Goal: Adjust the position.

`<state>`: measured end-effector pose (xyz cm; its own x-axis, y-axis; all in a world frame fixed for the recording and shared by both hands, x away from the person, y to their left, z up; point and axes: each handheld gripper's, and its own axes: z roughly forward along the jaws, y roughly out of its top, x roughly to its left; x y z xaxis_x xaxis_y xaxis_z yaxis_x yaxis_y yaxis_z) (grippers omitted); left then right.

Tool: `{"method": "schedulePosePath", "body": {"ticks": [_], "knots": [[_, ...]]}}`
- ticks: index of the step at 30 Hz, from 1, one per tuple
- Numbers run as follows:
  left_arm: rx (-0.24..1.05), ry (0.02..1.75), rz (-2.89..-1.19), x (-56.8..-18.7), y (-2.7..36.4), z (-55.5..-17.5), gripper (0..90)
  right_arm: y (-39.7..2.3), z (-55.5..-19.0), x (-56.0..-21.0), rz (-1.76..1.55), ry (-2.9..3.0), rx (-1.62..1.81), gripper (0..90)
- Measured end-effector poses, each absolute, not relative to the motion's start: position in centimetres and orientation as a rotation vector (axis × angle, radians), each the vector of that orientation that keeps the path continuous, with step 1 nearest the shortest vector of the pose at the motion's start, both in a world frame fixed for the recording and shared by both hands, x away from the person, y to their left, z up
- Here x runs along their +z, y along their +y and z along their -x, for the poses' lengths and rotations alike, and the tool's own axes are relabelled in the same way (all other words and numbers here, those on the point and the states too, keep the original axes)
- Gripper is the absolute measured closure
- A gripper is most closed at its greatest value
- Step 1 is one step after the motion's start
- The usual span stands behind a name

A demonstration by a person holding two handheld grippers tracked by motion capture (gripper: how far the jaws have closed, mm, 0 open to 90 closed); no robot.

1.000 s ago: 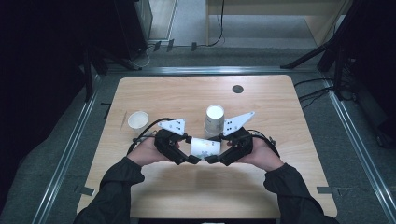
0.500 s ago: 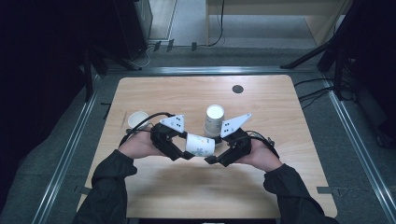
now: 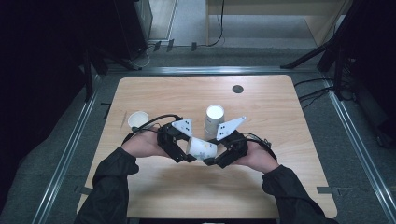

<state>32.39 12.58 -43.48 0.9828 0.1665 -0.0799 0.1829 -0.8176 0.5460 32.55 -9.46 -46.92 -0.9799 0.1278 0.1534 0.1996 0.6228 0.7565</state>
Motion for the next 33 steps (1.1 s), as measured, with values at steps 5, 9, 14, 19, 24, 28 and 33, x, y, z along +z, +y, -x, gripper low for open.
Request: {"method": "schedulePosePath", "body": {"ticks": [5,9,14,19,24,28,33], "knots": [[-0.053,0.233,-2.563,-43.8,12.1,-32.3,27.0,-9.2,-32.4,-47.1,0.252,-2.764,-1.282,31.2],[-0.054,0.223,-2.568,-43.9,11.9,-32.2,26.8,-9.0,-32.3,-47.2,0.235,-2.76,-1.261,33.7],[-0.079,0.23,-2.559,-44.0,11.9,-32.4,25.5,-9.1,-32.2,-47.1,0.224,-2.774,-1.256,34.9],[-0.074,0.235,-2.529,-44.0,12.2,-32.4,21.6,-9.3,-32.2,-47.0,0.219,-2.767,-1.275,34.4],[-0.08,0.249,-2.478,-43.8,12.9,-32.6,19.3,-9.8,-32.3,-46.7,0.238,-2.755,-1.3,34.3],[-0.089,0.279,-2.41,-43.7,13.6,-32.9,18.7,-10.3,-32.4,-46.3,0.259,-2.737,-1.331,34.3],[-0.098,0.307,-2.341,-43.8,14.1,-32.7,18.7,-10.6,-32.5,-46.1,0.273,-2.724,-1.358,34.3]]}}
